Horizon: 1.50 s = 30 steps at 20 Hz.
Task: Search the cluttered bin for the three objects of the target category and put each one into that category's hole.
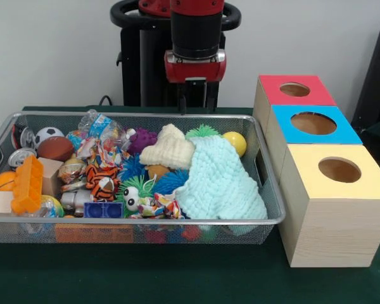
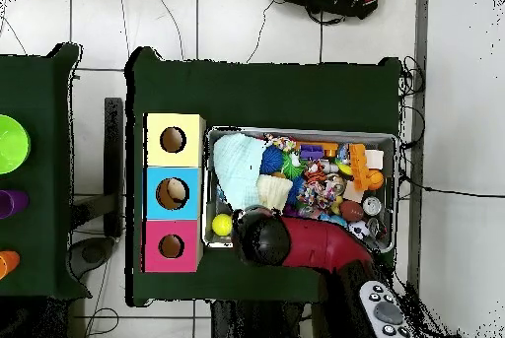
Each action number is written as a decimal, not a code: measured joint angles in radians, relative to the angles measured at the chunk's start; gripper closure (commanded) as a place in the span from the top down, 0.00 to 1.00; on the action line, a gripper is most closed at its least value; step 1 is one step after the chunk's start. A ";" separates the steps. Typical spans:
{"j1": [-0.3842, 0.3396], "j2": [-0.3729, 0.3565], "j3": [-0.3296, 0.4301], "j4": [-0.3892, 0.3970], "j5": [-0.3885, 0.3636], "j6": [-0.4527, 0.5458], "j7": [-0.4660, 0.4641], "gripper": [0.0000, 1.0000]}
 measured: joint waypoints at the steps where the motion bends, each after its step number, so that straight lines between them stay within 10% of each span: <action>1: -0.007 0.006 0.004 -0.002 -0.005 0.000 0.000 1.00; 30: -0.039 -0.043 0.032 -0.002 -0.026 0.000 0.000 1.00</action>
